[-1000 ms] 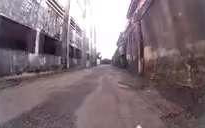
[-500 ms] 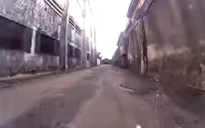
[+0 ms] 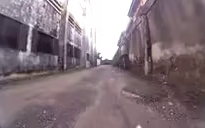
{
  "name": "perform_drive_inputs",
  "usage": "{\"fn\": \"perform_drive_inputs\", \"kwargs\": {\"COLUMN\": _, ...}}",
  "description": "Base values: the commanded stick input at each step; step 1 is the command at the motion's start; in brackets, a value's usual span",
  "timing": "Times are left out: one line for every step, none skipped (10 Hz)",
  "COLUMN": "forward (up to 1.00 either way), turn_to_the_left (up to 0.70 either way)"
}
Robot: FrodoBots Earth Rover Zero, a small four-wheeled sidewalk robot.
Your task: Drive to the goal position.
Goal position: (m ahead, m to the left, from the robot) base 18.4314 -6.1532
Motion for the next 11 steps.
{"fn": "perform_drive_inputs", "kwargs": {"forward": 0.7, "turn_to_the_left": -0.04}}
{"fn": "perform_drive_inputs", "kwargs": {"forward": 0.7, "turn_to_the_left": -0.01}}
{"fn": "perform_drive_inputs", "kwargs": {"forward": 0.7, "turn_to_the_left": 0.0}}
{"fn": "perform_drive_inputs", "kwargs": {"forward": 0.7, "turn_to_the_left": 0.0}}
{"fn": "perform_drive_inputs", "kwargs": {"forward": 0.7, "turn_to_the_left": 0.0}}
{"fn": "perform_drive_inputs", "kwargs": {"forward": 0.7, "turn_to_the_left": 0.0}}
{"fn": "perform_drive_inputs", "kwargs": {"forward": 0.7, "turn_to_the_left": 0.0}}
{"fn": "perform_drive_inputs", "kwargs": {"forward": 0.7, "turn_to_the_left": 0.0}}
{"fn": "perform_drive_inputs", "kwargs": {"forward": 0.7, "turn_to_the_left": 0.0}}
{"fn": "perform_drive_inputs", "kwargs": {"forward": 0.7, "turn_to_the_left": 0.0}}
{"fn": "perform_drive_inputs", "kwargs": {"forward": 0.7, "turn_to_the_left": 0.0}}
